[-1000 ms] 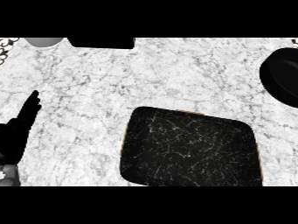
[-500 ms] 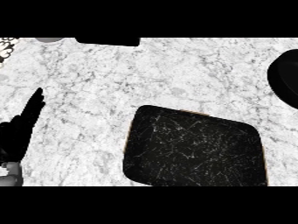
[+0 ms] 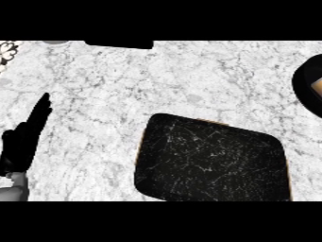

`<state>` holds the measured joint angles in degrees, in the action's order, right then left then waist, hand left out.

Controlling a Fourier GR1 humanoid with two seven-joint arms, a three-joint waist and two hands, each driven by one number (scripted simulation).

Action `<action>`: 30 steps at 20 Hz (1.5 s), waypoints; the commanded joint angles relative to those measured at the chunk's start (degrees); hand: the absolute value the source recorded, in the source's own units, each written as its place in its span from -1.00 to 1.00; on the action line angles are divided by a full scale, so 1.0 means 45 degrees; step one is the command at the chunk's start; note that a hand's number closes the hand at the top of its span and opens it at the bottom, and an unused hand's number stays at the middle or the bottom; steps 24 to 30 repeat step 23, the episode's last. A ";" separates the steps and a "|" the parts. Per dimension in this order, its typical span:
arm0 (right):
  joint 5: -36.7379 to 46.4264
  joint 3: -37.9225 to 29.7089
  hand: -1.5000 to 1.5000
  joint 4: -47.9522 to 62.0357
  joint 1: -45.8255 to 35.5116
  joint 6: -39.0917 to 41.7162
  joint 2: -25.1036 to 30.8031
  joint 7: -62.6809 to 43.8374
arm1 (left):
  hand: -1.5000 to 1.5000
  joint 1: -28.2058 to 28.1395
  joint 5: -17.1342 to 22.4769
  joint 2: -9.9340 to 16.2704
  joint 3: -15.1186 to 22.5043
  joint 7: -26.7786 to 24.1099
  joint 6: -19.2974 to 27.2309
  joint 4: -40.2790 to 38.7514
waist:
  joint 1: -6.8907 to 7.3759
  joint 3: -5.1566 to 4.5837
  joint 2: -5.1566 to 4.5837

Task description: Pick the can from the tray and place it in the pot

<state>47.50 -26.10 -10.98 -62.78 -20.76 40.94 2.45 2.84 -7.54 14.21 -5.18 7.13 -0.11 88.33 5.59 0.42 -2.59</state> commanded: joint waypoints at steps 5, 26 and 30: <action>-0.2722 -0.2571 -1.00 -0.1084 -0.0219 -0.1133 -0.0258 0.2957 | 0.00 -0.0158 0.0086 0.0142 -0.0211 0.0077 -0.0059 0.0046 | -0.0257 0.0028 0.0169; -0.5912 -0.4606 -1.00 -0.0868 0.1578 0.2953 0.0722 0.4948 | 0.00 -0.0836 0.0044 0.0427 -0.0840 0.0273 -0.0115 0.0306 | -0.1034 -0.0078 0.0530; -0.5912 -0.4606 -1.00 -0.0868 0.1578 0.2953 0.0722 0.4948 | 0.00 -0.0836 0.0044 0.0427 -0.0840 0.0273 -0.0115 0.0306 | -0.1034 -0.0078 0.0530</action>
